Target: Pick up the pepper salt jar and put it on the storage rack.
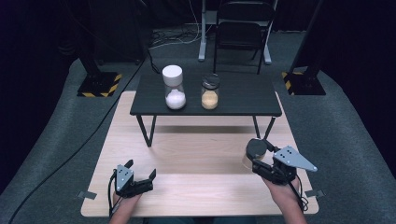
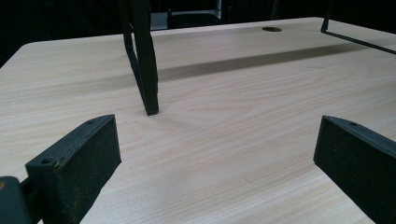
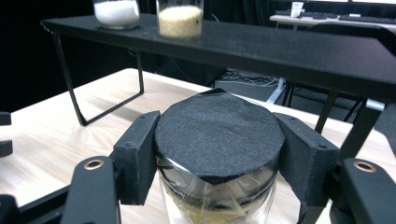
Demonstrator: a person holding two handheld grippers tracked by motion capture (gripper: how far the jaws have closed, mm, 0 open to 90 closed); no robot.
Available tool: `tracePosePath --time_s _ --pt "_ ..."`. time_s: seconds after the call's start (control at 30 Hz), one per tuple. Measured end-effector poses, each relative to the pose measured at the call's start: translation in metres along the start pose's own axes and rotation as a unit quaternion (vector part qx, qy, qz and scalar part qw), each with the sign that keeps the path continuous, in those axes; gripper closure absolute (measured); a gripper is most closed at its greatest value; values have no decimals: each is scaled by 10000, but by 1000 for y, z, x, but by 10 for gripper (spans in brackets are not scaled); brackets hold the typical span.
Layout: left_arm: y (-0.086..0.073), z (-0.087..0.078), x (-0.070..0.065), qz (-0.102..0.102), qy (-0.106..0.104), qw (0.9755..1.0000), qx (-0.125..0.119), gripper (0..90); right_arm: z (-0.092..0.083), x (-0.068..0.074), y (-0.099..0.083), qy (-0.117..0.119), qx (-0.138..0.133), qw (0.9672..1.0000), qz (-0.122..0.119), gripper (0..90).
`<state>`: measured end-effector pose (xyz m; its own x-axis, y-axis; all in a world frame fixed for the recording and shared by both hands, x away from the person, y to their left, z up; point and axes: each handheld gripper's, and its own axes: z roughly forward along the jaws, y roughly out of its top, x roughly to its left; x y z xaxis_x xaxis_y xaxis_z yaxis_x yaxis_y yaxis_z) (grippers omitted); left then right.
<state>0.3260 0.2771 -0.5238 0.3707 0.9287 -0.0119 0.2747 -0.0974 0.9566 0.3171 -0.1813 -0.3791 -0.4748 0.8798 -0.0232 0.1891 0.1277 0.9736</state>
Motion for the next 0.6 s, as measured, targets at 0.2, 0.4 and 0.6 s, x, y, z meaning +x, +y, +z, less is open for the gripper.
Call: tracePosePath --time_s 0.2,0.4,0.6 --pt "0 0 0 -3 -5 10000 -5 2 4 1 17 67 -63 9999 -62 346" --pt "0 0 0 -1 -11 10000 -10 2 10 1 35 101 -146 9998 -90 346" --pt "0 0 1 -16 -20 10000 3 2 14 0 54 103 -250 9996 -69 346"
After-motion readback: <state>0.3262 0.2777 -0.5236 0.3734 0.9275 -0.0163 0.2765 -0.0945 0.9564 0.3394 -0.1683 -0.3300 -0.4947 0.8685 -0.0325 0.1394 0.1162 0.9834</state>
